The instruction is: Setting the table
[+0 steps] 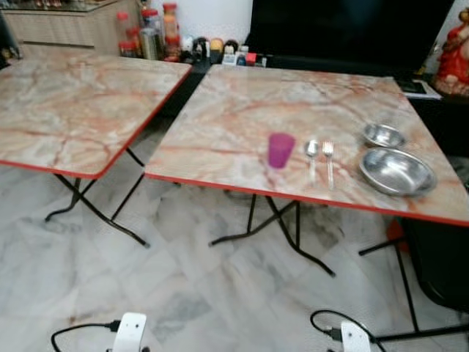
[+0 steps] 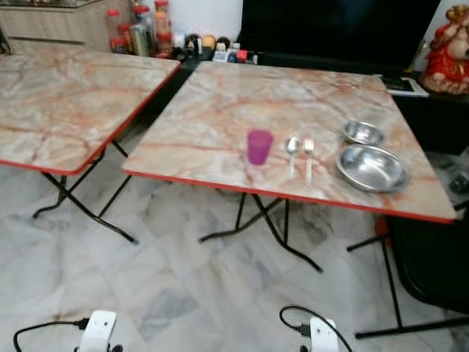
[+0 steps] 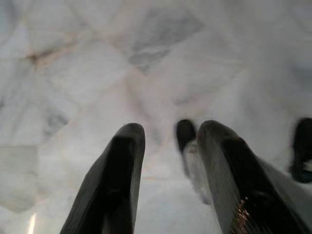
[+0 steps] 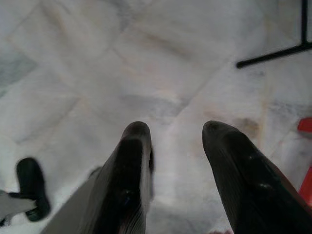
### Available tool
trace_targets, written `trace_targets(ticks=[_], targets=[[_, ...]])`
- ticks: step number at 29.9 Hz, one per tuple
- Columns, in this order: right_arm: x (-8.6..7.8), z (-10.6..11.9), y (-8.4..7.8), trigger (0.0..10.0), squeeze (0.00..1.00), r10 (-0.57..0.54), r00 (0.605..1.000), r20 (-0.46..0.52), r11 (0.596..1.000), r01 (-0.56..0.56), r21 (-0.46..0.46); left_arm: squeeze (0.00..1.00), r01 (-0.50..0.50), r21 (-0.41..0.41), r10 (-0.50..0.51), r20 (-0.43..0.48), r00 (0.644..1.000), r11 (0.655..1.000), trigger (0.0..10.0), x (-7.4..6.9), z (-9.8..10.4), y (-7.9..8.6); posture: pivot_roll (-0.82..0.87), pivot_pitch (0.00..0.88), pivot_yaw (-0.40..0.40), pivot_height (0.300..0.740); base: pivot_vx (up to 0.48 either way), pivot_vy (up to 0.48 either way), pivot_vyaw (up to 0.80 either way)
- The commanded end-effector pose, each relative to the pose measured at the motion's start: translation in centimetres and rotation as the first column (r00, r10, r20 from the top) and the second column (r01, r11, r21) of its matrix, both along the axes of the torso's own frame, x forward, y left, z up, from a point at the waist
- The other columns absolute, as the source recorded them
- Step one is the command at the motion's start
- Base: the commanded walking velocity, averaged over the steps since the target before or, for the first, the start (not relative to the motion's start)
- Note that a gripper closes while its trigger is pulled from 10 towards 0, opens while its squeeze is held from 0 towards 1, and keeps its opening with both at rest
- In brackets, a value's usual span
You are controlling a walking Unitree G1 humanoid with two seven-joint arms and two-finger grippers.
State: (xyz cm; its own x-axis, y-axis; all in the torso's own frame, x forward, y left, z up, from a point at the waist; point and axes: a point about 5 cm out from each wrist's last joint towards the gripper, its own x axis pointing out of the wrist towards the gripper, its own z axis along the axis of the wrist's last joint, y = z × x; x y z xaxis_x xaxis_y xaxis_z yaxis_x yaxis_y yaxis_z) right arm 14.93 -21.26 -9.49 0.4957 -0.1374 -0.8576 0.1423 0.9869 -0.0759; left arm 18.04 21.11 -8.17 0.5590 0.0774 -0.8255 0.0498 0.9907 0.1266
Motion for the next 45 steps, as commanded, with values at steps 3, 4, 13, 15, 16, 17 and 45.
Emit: trace_targets(ticks=[3,4,13,15,16,17,45], targets=[[0.09,0.11,-0.38,10.0,0.00,-0.012,1.000,0.004,1.000,0.012,-0.009,0.00,0.022,-0.002,-0.022,-0.005,1.000,1.000,10.0,0.09,-0.03,-0.32,0.02,0.000,-0.012,0.740,0.000,0.000,0.00],[0.14,0.13,-0.39,10.0,0.00,-0.012,1.000,0.006,1.000,0.012,-0.008,0.00,0.020,-0.012,-0.020,-0.001,1.000,1.000,10.0,0.15,0.00,-0.39,0.02,0.000,-0.012,0.740,0.000,0.000,0.00],[0.31,0.22,-0.49,10.0,0.00,-0.025,1.000,0.016,1.000,0.025,-0.006,0.00,-0.038,-0.048,0.039,0.016,0.999,0.998,10.0,0.23,0.02,-0.53,0.02,0.000,-0.012,0.740,0.000,0.000,0.00],[0.36,0.24,-0.49,10.0,0.00,-0.022,1.000,0.016,1.000,0.022,-0.007,0.00,-0.041,-0.048,0.041,0.016,0.999,0.998,10.0,0.26,0.04,-0.53,0.02,0.000,-0.014,0.740,0.133,0.000,0.00],[0.39,0.25,-0.47,10.0,0.00,-0.019,1.000,0.016,1.000,0.019,-0.007,0.00,-0.041,-0.047,0.042,0.016,0.999,0.998,10.0,0.28,0.04,-0.52,0.02,0.000,-0.015,0.740,0.274,0.000,0.00],[0.40,0.25,-0.46,10.0,0.00,-0.016,1.000,0.016,1.000,0.017,-0.008,0.00,-0.042,-0.047,0.043,0.017,0.999,0.998,10.0,0.29,0.05,-0.50,0.02,0.000,-0.015,0.740,0.274,0.000,0.00],[0.63,0.33,-0.41,10.0,0.00,-0.015,1.000,0.023,1.000,0.016,-0.007,0.00,-0.058,-0.048,0.058,0.012,0.998,0.997,10.0,0.41,0.10,-0.43,0.03,0.000,-0.020,0.740,0.275,0.000,0.00]])
